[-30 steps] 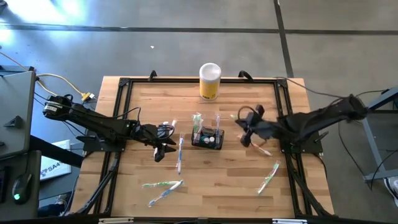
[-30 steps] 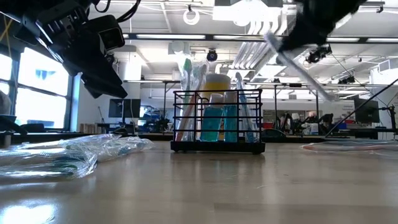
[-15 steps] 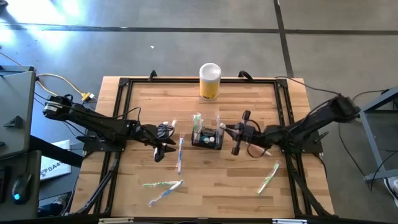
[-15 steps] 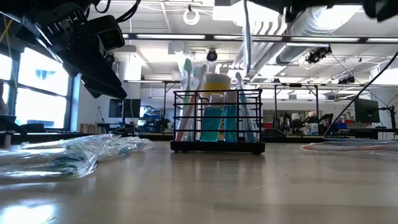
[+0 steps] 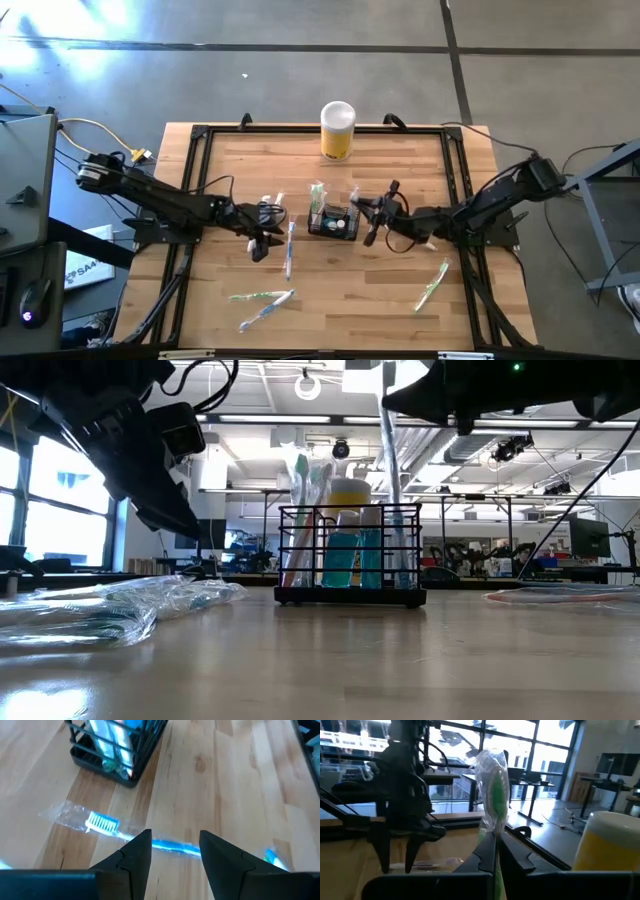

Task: Pick & Place toothbrushing station
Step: Put the green toothbrush into the wire organizer

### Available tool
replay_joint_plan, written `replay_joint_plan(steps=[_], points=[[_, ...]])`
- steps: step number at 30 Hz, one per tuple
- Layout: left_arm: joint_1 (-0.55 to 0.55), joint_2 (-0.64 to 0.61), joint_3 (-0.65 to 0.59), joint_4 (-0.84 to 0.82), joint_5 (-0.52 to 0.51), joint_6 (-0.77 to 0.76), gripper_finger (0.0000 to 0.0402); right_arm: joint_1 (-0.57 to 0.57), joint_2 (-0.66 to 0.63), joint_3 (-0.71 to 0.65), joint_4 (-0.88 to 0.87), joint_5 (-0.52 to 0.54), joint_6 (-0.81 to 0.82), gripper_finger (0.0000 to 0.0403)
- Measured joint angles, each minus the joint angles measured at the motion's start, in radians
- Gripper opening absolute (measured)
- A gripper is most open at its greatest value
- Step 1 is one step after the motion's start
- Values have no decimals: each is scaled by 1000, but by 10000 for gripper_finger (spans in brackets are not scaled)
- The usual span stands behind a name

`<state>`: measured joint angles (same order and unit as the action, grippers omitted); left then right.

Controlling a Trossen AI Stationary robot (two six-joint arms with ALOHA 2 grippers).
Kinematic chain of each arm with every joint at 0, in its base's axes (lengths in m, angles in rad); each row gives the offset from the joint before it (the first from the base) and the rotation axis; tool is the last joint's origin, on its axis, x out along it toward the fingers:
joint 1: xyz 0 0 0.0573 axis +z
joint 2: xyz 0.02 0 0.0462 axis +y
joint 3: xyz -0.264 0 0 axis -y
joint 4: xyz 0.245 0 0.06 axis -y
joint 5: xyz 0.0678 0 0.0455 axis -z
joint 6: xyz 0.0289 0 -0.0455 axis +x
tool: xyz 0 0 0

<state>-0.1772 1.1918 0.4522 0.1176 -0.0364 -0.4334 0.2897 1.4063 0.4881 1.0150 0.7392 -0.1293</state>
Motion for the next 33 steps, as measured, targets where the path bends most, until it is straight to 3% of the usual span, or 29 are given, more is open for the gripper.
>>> replay_joint_plan(steps=[3,21,33], points=[[0,19,-1,8,0,-13,161,18,0,0,-38,46,23,4],[0,26,-1,67,0,41,161,-24,3,1,-285,43,333,3],[0,26,-1,67,2,36,161,-31,113,3,-308,2,417,3]])
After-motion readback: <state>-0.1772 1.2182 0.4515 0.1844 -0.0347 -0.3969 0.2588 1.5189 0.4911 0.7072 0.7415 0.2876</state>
